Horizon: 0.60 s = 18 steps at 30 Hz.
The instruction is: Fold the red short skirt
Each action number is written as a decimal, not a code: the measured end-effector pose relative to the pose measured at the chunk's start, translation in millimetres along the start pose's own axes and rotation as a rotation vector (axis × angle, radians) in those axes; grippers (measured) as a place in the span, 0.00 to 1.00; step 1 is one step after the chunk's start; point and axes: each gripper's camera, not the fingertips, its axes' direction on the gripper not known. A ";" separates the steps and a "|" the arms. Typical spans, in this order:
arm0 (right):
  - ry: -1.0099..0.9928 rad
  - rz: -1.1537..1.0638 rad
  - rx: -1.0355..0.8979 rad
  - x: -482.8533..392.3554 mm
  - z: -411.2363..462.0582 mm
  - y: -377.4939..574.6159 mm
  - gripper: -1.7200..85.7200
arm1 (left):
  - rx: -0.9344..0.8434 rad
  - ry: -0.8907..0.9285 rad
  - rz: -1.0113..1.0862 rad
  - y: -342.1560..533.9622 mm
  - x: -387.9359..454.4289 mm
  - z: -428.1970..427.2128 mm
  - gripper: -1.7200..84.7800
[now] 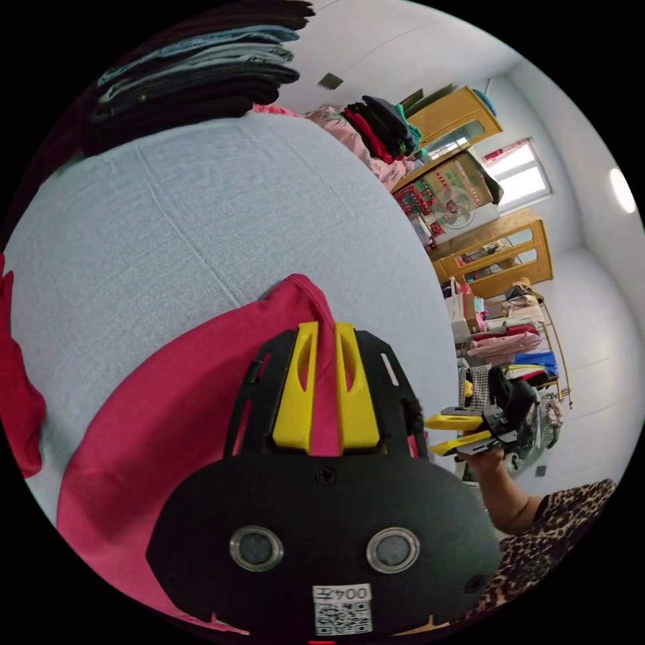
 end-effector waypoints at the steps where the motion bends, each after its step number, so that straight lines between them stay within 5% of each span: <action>1: 0.031 -0.004 -0.005 -9.0 6.5 5.4 0.15 | 0.012 -0.024 0.030 7.9 5.6 -3.7 0.04; 8: 0.302 -0.101 -0.161 -58.0 53.3 15.3 0.07 | -0.031 -0.184 0.177 55.5 26.9 13.6 0.04; 18: 0.348 0.023 -0.144 -120.6 62.6 51.5 0.10 | -0.029 -0.231 0.299 93.0 47.3 14.8 0.04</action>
